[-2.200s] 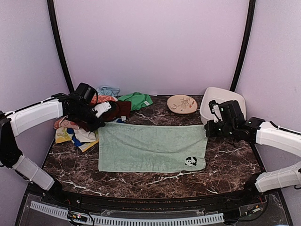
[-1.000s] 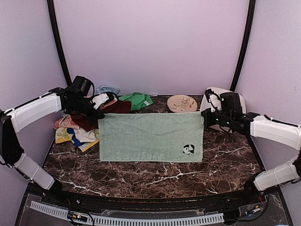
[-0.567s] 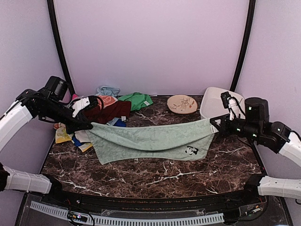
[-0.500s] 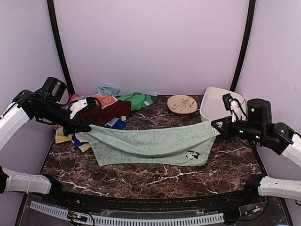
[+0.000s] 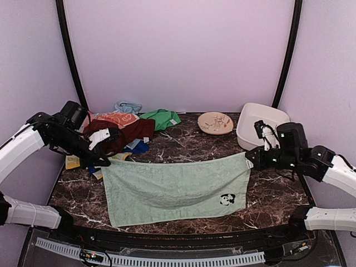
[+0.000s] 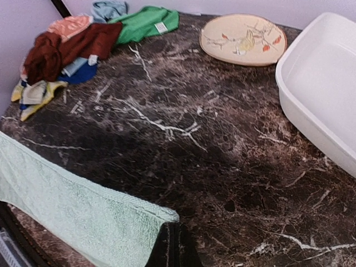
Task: Roll the towels
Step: Flatten out the towel at the center of the board.
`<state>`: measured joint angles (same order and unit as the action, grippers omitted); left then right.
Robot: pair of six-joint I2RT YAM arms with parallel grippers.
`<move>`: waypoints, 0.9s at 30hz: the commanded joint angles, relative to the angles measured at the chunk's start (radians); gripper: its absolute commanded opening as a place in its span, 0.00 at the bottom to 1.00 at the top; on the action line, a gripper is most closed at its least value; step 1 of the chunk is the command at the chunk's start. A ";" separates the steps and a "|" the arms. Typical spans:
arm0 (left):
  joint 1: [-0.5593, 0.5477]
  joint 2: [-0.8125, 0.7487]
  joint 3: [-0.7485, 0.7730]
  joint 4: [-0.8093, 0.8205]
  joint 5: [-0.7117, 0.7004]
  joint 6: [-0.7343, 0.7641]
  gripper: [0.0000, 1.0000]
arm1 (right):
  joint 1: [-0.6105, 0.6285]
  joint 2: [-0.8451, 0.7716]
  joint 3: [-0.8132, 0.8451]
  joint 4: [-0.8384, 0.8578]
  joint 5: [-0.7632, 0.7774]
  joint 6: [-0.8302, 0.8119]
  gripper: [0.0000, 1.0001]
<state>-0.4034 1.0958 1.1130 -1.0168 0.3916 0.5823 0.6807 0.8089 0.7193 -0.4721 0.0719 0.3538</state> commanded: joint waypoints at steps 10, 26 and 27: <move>0.001 0.405 -0.030 0.544 -0.369 0.024 0.00 | -0.141 0.401 -0.036 0.456 0.033 -0.139 0.00; 0.008 0.462 -0.013 0.529 -0.301 0.048 0.00 | -0.167 0.506 0.024 0.434 -0.054 -0.151 0.00; 0.009 0.443 -0.041 0.528 -0.300 0.064 0.00 | -0.161 0.491 0.019 0.412 -0.067 -0.142 0.00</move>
<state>-0.4011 1.6073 1.1263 -0.4320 0.0460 0.6094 0.5140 1.3487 0.7158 -0.0433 0.0772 0.1932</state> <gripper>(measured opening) 0.028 0.008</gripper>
